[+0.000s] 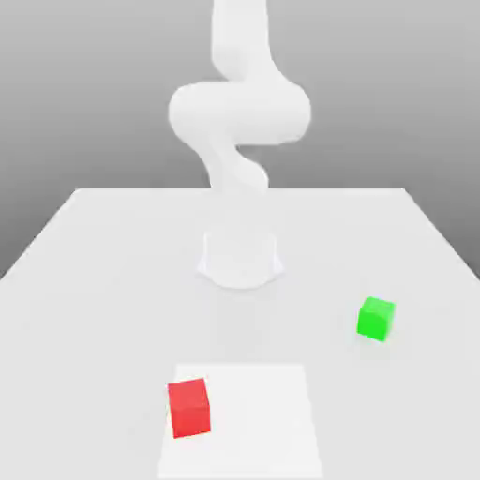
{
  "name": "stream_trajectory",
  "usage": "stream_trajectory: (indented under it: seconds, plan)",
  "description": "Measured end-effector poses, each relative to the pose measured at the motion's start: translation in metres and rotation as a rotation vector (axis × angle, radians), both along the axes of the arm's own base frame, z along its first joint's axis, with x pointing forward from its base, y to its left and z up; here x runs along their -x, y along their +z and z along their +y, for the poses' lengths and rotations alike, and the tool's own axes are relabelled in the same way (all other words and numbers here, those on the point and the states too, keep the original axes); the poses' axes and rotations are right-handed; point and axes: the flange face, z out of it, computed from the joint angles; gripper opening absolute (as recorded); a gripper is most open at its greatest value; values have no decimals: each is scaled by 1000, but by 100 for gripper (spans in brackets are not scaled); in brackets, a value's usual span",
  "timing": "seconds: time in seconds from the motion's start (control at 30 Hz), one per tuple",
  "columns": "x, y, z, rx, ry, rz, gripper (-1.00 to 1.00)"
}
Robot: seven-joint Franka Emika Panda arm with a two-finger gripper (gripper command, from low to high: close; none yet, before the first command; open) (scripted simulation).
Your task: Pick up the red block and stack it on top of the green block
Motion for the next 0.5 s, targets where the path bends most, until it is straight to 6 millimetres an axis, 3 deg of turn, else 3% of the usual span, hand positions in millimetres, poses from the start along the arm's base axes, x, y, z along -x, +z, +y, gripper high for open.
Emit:
stream_trajectory:
  seconds: [0.1,0.23,0.37,0.5]
  plan:
    - [-34,-57,-9,-93,-125,94,0]
    - [-64,-135,-21,-197,-297,210,0]
    - [-80,-215,-33,-285,-482,321,0]
    - [-80,-294,-44,-355,-678,427,0]
